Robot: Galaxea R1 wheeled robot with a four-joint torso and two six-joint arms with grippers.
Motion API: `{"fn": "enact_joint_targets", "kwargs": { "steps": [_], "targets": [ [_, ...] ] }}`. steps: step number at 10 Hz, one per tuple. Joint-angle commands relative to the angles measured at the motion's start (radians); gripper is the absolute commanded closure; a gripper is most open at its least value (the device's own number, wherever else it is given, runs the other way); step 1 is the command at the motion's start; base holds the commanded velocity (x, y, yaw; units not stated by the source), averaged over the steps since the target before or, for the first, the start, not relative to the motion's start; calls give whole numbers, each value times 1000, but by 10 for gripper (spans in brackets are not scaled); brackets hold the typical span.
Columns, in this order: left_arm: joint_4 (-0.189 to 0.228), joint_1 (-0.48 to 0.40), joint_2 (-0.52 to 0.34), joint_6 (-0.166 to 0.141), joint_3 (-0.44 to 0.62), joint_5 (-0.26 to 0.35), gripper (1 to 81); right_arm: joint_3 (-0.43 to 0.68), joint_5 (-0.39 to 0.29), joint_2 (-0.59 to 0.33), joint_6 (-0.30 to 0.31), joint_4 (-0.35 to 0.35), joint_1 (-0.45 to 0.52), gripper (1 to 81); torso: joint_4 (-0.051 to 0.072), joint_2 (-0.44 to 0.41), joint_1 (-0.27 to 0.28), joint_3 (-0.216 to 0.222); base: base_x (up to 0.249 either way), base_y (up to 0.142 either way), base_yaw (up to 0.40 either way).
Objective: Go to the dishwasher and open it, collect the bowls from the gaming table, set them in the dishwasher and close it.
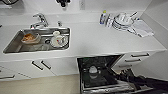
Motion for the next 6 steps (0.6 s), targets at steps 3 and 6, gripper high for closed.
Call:
{"fn": "enact_joint_targets", "kwargs": {
  "steps": [3, 6],
  "targets": [
    [-78, 33, 74, -11, -112, 55, 10, 165, -212, -327, -1, -52, -37, 10, 0, 0, 0, 0, 0, 0, 0],
    [-118, 25, 83, -11, -151, 60, 10, 176, -207, -427, -2, -77, -243, 10, 0, 0, 0, 0, 0, 0, 0]
  ]
}}
